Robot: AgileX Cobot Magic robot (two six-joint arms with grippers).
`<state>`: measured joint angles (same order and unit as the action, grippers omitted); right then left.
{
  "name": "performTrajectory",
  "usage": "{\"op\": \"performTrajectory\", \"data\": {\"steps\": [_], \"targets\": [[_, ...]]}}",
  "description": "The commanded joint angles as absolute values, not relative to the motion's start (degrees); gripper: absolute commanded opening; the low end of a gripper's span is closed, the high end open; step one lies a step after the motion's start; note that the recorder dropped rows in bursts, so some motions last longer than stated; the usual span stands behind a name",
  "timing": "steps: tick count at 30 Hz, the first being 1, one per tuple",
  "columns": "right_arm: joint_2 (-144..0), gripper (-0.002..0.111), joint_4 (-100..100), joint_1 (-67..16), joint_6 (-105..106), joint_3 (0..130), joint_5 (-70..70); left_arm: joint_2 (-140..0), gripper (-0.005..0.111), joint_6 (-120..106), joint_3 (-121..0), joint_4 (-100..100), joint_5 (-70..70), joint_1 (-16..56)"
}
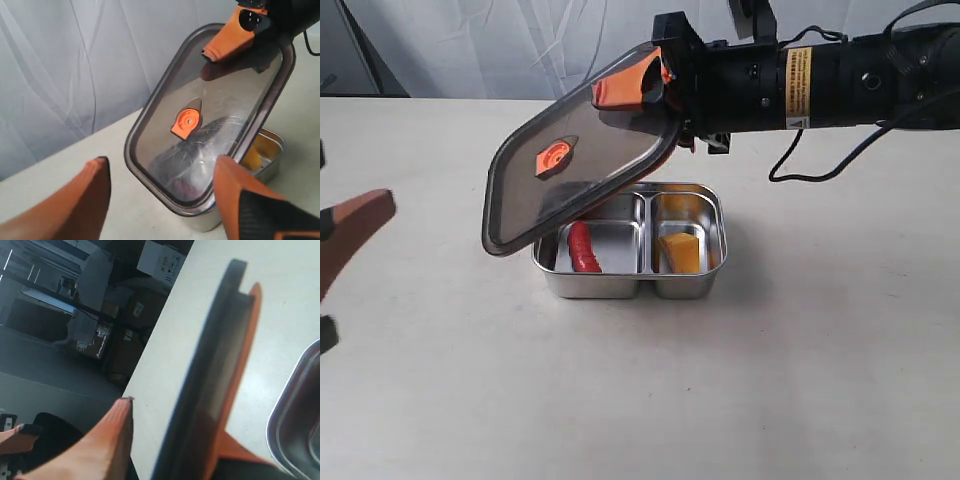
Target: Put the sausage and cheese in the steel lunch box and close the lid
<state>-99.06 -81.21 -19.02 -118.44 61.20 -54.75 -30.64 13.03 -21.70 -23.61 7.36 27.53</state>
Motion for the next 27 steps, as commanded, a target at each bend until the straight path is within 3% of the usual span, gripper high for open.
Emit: {"op": "performTrajectory", "data": {"steps": [1, 10, 13, 24, 27], "targets": [[-99.25, -0.001, -74.01, -17.88, -112.57, 57.39, -50.52, -41.92, 0.057, 21.17, -23.68, -23.49, 1.82, 23.61], [-102.27, -0.001, -62.74, -12.75, -98.41, 45.75, -60.44, -53.94, 0.057, 25.71, -24.52, -0.87, -10.78, 11.50], [-104.80, -0.001, -60.84, -12.74, -93.62, 45.48, -66.13, -57.29, 0.057, 25.86, -24.52, -1.16, -11.30, 11.53], [-112.38, -0.001, -54.94, -12.74, -88.94, 45.48, -62.67, -64.45, 0.053, 28.96, -24.52, -2.23, -16.75, 11.53], [-114.44, -0.001, -54.39, -12.74, -88.61, 45.48, -68.53, -65.64, 0.053, 33.64, -24.52, -6.92, -18.32, 11.53]]}}
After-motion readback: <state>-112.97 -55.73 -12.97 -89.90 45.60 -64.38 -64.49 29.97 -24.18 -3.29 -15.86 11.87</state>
